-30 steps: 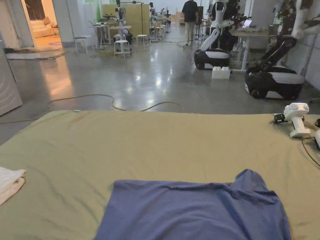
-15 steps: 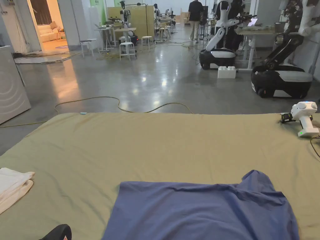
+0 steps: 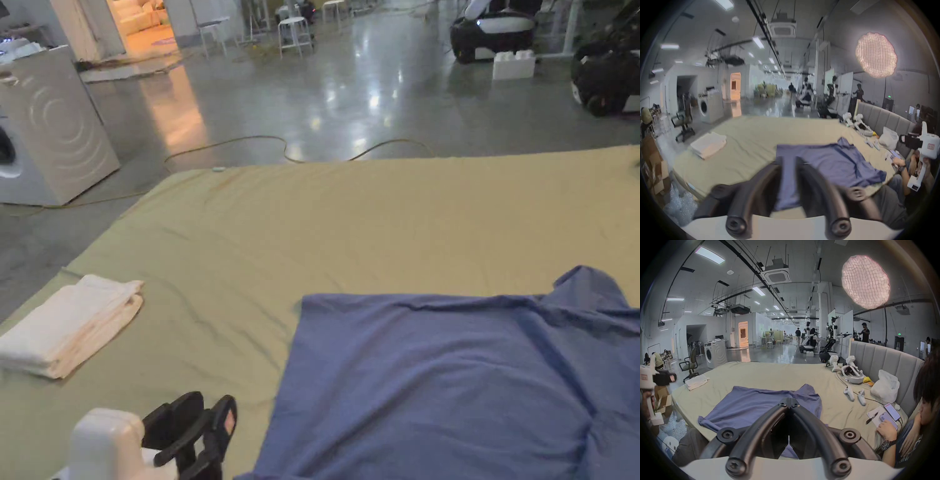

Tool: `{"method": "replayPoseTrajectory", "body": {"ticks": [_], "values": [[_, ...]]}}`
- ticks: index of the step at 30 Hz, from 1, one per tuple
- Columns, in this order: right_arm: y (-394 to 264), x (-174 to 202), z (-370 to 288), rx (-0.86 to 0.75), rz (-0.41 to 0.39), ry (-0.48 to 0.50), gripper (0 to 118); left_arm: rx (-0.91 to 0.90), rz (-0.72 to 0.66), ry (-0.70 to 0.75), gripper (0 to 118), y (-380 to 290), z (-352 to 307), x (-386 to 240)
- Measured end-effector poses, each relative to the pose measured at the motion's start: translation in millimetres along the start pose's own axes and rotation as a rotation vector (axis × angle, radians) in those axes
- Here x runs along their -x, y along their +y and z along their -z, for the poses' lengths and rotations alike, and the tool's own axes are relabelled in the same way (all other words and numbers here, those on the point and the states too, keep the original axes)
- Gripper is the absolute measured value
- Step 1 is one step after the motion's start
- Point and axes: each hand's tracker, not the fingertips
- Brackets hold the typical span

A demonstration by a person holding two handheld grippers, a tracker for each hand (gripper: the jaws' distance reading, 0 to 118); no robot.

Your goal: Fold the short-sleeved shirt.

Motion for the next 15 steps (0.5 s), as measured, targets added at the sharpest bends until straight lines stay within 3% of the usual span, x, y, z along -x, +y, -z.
{"method": "replayPoseTrajectory", "body": {"ticks": [1, 2, 3, 10, 11, 13, 15], "values": [[-3, 0, 1, 0.011, 0.001, -0.001, 0, 0.052, -0.029, -0.018, 48, -12, 13, 11], [-6, -1, 1, 0.024, 0.004, 0.003, 0, 0.114, -0.054, -0.018, 59, -25, 27, 19], [-9, -2, 2, 0.04, 0.009, 0.011, 0, 0.185, -0.069, 0.005, 61, -40, 42, 29], [-22, -6, 7, 0.121, 0.015, -0.004, 0, 0.476, -0.227, 0.002, 60, -104, 125, 69], [-23, -7, 7, 0.128, 0.014, -0.008, 0, 0.478, -0.211, 0.002, 56, -105, 129, 69], [-24, -7, 6, 0.139, 0.009, -0.021, 0, 0.479, -0.17, 0.016, 33, -105, 137, 66], [-26, -9, 4, 0.148, 0.009, -0.032, 0, 0.504, -0.143, 0.014, 30, -103, 142, 62]]}}
